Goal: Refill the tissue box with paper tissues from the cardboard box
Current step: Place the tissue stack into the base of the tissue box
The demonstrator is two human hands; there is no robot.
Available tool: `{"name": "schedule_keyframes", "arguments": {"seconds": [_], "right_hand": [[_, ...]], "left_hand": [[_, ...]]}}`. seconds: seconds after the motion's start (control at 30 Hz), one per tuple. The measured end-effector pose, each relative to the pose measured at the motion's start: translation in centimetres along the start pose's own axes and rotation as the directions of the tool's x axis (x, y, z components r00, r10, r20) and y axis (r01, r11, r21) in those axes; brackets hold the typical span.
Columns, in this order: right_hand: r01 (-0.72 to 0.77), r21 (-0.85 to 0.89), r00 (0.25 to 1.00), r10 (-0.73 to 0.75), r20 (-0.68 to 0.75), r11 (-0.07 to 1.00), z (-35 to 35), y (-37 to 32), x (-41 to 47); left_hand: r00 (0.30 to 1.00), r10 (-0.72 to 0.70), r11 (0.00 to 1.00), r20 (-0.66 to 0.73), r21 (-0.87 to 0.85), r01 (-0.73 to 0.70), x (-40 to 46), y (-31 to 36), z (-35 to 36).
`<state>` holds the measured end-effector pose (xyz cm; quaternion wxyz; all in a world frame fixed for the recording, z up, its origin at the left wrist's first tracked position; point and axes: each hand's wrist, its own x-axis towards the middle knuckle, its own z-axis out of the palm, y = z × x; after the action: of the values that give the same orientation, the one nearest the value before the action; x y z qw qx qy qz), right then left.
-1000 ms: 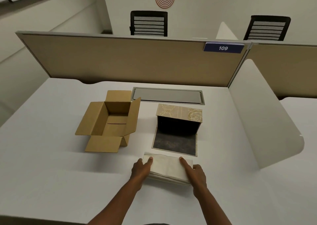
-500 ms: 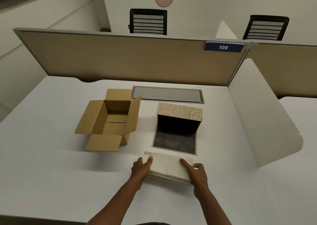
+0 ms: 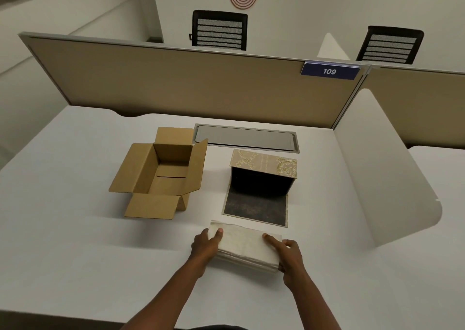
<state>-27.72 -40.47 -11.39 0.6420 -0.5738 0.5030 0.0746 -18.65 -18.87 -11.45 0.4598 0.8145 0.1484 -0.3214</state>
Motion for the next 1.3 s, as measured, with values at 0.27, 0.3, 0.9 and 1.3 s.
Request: {"name": "schedule_keyframes", "arguments": {"seconds": [0.27,0.3,0.9,1.3], "right_hand": [[-0.063,0.118,0.988,0.045,0.149,0.991,-0.3,-1.1,-0.9],[-0.076,0.106,0.978,0.053,0.2,0.992,-0.4,-1.4,-1.1],[0.019,0.354,0.939,-0.138,0.315,0.935,0.5,-4.0,-3.4],[0.25,0.206,0.928,-0.295,0.227,0.946,2.6,-1.1,-6.4]], "left_hand": [[1.0,0.003,0.999,0.031,-0.034,-0.002,-0.4,0.2,-0.7],[0.999,0.004,0.999,0.038,-0.035,-0.003,-0.4,0.2,-0.7],[0.908,-0.214,0.489,0.36,-0.765,0.419,-6.6,0.5,2.4],[0.965,0.019,0.533,0.26,-0.82,0.21,-3.6,4.5,2.5]]}}
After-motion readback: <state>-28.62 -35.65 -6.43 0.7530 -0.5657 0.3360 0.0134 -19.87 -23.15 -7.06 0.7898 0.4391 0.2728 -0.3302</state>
